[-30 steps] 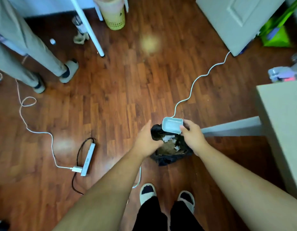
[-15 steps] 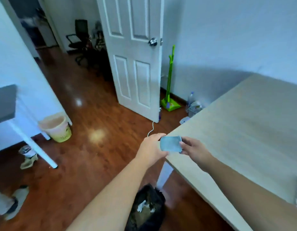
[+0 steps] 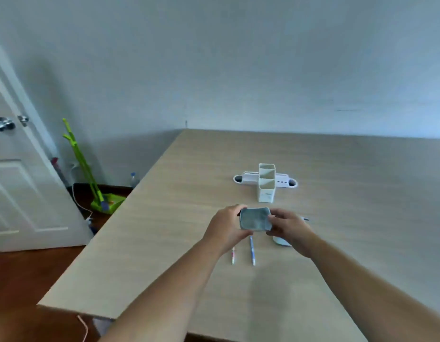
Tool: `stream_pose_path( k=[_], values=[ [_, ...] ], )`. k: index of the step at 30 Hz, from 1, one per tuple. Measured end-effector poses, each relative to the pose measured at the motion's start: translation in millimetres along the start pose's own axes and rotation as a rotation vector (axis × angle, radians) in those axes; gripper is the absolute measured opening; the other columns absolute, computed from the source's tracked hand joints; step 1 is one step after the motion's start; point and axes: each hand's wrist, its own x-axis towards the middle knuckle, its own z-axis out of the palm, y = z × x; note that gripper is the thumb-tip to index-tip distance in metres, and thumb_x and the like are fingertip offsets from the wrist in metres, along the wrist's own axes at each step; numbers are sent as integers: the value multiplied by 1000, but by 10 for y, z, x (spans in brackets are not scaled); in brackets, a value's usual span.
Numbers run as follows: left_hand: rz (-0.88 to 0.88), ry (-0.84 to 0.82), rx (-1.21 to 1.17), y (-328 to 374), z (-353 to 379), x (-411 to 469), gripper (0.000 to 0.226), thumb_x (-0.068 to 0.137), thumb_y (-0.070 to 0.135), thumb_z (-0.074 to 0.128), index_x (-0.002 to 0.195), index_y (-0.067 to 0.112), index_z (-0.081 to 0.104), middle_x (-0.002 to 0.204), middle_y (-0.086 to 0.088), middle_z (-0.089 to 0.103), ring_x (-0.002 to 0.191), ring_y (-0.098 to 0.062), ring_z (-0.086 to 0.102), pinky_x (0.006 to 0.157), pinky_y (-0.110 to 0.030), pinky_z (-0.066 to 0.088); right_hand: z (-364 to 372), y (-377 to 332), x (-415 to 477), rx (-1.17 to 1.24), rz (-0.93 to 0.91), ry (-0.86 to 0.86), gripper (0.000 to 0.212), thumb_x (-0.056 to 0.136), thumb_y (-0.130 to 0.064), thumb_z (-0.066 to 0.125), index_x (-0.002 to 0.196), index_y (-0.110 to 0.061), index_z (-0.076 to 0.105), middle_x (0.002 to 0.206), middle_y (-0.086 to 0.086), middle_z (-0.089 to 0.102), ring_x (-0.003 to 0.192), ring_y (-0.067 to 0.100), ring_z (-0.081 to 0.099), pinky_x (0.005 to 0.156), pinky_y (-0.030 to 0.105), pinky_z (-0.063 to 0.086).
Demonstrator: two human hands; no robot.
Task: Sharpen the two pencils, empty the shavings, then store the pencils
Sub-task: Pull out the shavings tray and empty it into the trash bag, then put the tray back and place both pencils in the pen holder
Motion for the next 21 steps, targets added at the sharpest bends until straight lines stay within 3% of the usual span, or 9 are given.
stream_pose_path(
  k=[5,10,14,17,21],
  values=[
    [16,-105,-25,488,799,526,53,69,17,79,119,20,61,115,0,68,109,-21,62,90,-34,51,-1055,160,75,13,39,74,21,95,-6,46,110,-4,60,94,13,63,83,25,59,80,34,52],
    [-44,-230,99,677,1380,913,83,70,19,82,142,19,40,144,1,49,132,-17,45,107,-32,40,-1939,495,284,-24,160,102,23,94,-7,48,113,-1,59,90,14,62,75,21,57,69,27,52],
    [-99,-288,291,515,1517,1114,85,77,19,75,148,19,29,152,2,36,139,-18,36,109,-32,36,-2225,810,405,-142,282,144,18,92,-4,51,105,-2,62,79,10,60,63,18,53,60,25,50],
    [-127,-340,348,396,1562,1229,81,77,21,76,146,19,33,149,3,39,136,-18,39,107,-34,39,-2224,1003,518,-200,329,165,16,90,-4,53,102,-4,63,74,8,61,61,17,54,58,25,48],
    [-134,-360,358,275,1584,1354,65,70,24,82,129,21,54,127,0,61,118,-22,53,96,-36,47,-2062,1135,674,-183,337,211,14,89,-8,54,101,-9,62,78,7,64,65,18,58,58,24,48]
  ],
)
